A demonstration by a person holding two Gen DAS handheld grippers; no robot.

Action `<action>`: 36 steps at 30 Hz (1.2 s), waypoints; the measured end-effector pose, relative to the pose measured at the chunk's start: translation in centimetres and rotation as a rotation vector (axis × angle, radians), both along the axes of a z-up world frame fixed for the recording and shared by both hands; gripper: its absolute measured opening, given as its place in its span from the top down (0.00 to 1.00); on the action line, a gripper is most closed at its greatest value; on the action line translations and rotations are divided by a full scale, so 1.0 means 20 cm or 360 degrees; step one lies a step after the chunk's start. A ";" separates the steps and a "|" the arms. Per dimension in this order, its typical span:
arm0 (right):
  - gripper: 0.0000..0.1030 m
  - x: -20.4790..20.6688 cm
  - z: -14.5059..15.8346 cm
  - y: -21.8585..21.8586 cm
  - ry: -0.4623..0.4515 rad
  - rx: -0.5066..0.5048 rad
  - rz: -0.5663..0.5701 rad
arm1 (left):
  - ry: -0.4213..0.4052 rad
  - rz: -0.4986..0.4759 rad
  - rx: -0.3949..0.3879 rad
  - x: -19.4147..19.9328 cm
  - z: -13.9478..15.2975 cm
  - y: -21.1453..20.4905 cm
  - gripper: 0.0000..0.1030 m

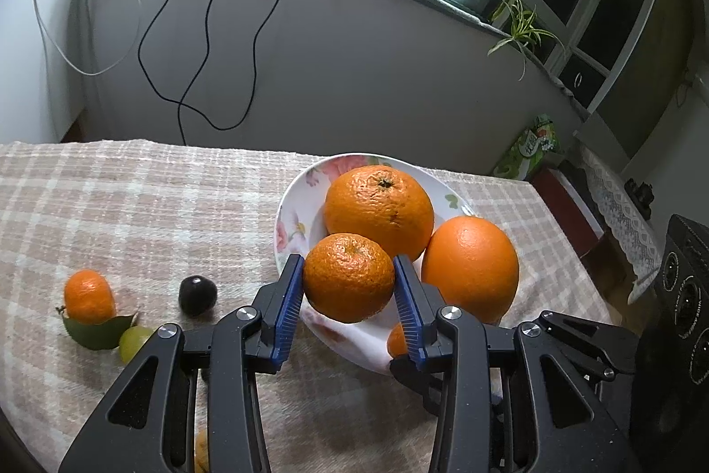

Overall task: Organize fruits
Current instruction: 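Carry the mandarin with the left tool onto the plate while the right tool places the kumquat, then grasp a brown kiwi with the left tool while the right tool grasps another kiwi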

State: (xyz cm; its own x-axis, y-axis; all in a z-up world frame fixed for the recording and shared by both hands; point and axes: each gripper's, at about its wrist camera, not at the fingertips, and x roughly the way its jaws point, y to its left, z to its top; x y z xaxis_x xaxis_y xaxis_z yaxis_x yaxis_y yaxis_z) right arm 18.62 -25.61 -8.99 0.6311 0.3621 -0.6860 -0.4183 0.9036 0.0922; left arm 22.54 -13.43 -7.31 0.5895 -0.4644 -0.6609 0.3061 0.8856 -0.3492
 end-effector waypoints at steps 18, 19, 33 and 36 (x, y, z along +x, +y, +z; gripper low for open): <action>0.47 -0.04 0.05 -0.01 -0.0049 0.0009 -0.0014 | -0.0047 0.0048 -0.0033 -0.02 0.07 0.07 0.47; 0.46 -0.05 0.05 -0.01 -0.0052 0.0015 -0.0017 | -0.0051 0.0053 -0.0033 -0.03 0.08 0.07 0.47; 0.42 -0.16 0.12 -0.01 -0.0062 0.0082 0.0027 | -0.0143 0.0120 0.0010 -0.21 0.16 0.24 0.47; 0.41 -0.17 0.12 0.00 -0.0049 0.0099 0.0052 | -0.0153 0.0156 0.0048 -0.27 0.15 0.31 0.47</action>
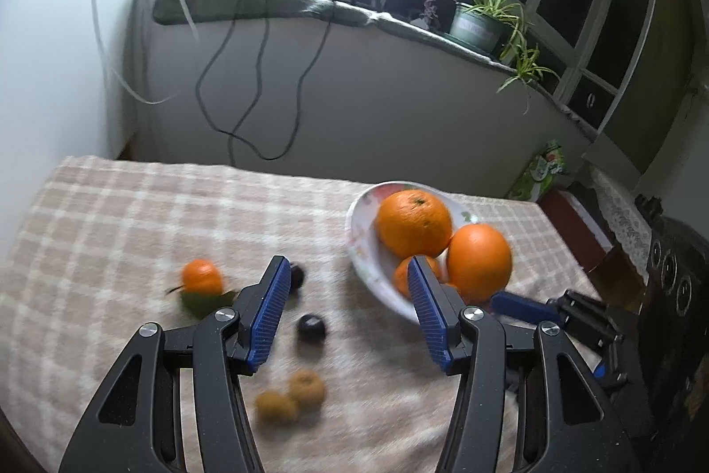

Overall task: Organize fruits
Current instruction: 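Grasp a brown kiwi with the left tool while the right tool grasps another kiwi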

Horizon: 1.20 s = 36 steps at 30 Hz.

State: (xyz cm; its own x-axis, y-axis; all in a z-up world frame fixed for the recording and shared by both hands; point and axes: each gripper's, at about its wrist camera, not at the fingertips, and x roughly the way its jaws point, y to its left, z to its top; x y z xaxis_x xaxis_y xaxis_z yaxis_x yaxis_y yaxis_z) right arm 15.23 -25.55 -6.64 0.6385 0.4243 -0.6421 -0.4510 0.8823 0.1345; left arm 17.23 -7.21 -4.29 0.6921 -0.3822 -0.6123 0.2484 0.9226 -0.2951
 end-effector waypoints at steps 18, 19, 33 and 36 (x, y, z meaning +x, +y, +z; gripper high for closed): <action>0.50 -0.02 -0.15 0.25 0.0176 0.0002 0.0299 | 0.0172 0.0032 -0.0065 -0.25 -0.23 0.25 0.56; 0.51 -0.01 -0.17 0.26 0.0193 0.0000 0.0318 | 0.0177 0.0025 -0.0061 -0.25 -0.24 0.24 0.57; 0.61 0.05 -0.25 0.38 0.0239 -0.0132 0.0418 | 0.0247 -0.0034 0.0004 -0.18 -0.33 0.17 0.58; 0.62 0.06 -0.26 0.39 0.0244 -0.0147 0.0426 | 0.0261 -0.0042 0.0009 -0.16 -0.35 0.17 0.61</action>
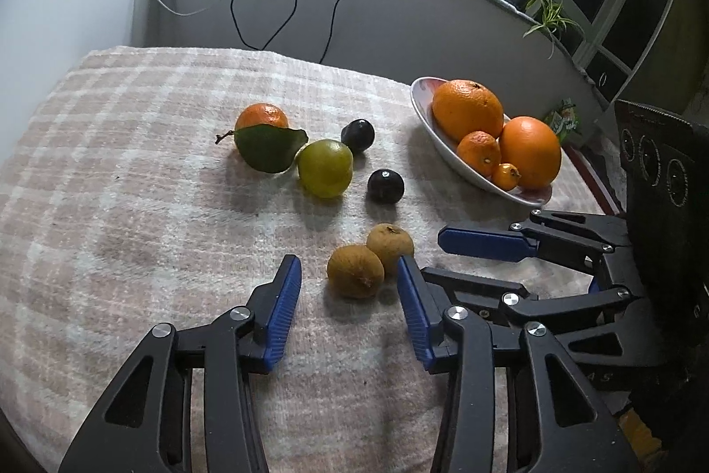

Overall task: Organize fruits
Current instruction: 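Grasp a brown kiwi with the left tool while the right tool grasps another kiwi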

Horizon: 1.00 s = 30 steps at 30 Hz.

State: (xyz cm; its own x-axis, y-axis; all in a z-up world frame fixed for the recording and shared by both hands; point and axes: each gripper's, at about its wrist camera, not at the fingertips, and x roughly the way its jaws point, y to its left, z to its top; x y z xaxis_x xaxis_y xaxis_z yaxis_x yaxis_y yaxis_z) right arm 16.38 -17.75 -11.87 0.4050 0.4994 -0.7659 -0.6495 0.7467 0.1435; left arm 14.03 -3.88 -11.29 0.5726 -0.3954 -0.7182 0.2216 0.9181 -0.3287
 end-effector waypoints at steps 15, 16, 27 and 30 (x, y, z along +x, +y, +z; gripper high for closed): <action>0.62 0.05 -0.01 0.09 -0.0027 -0.0039 0.0057 | -0.0009 0.0031 -0.0040 0.02 0.01 0.06 0.73; 0.62 0.06 -0.01 0.09 -0.0024 -0.0033 0.0063 | -0.0008 0.0038 -0.0050 0.02 0.01 0.07 0.73; 0.66 0.07 -0.03 0.15 -0.0012 -0.0046 0.0145 | 0.0020 0.0053 -0.0105 0.01 0.00 0.13 0.72; 0.71 0.06 -0.04 0.17 -0.0018 -0.0052 0.0182 | 0.0027 0.0056 -0.0112 0.00 0.00 0.13 0.72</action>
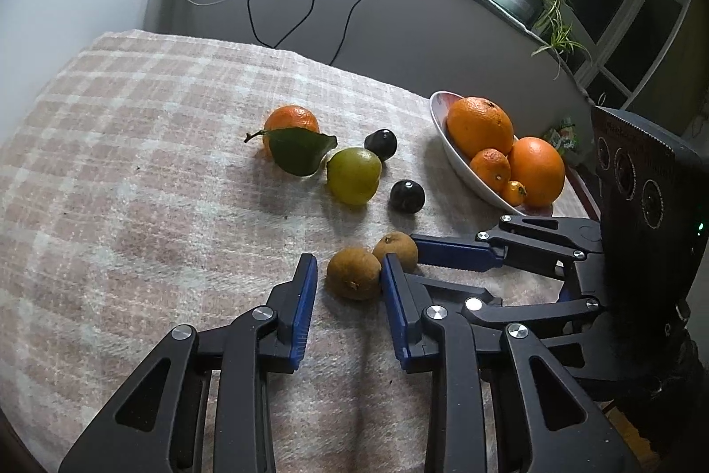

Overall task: Organize fruits
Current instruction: 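Grasp a brown kiwi with the left tool while the right tool grasps another kiwi, then lower both kiwis onto the plate and open both tools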

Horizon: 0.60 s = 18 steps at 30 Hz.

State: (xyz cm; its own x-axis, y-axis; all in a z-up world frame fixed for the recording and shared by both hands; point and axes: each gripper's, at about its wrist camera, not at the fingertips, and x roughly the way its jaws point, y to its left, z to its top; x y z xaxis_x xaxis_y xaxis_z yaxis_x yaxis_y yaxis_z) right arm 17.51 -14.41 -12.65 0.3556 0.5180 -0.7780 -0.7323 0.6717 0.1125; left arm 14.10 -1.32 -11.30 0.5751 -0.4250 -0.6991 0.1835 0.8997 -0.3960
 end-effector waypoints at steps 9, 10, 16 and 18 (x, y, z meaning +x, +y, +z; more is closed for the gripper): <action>0.72 0.00 0.02 -0.04 -0.0023 0.0022 -0.0056 | 0.0003 -0.0014 0.0006 -0.04 0.00 0.01 0.64; 0.72 0.00 0.03 -0.05 -0.0024 0.0027 -0.0068 | 0.0000 -0.0013 0.0020 -0.03 0.00 0.00 0.60; 0.72 -0.02 0.04 -0.13 -0.0025 0.0045 -0.0127 | -0.0017 -0.0048 0.0093 -0.02 0.00 -0.08 0.59; 0.72 -0.02 0.05 -0.16 -0.0026 0.0057 -0.0160 | -0.0022 -0.0073 0.0128 -0.01 0.00 -0.11 0.59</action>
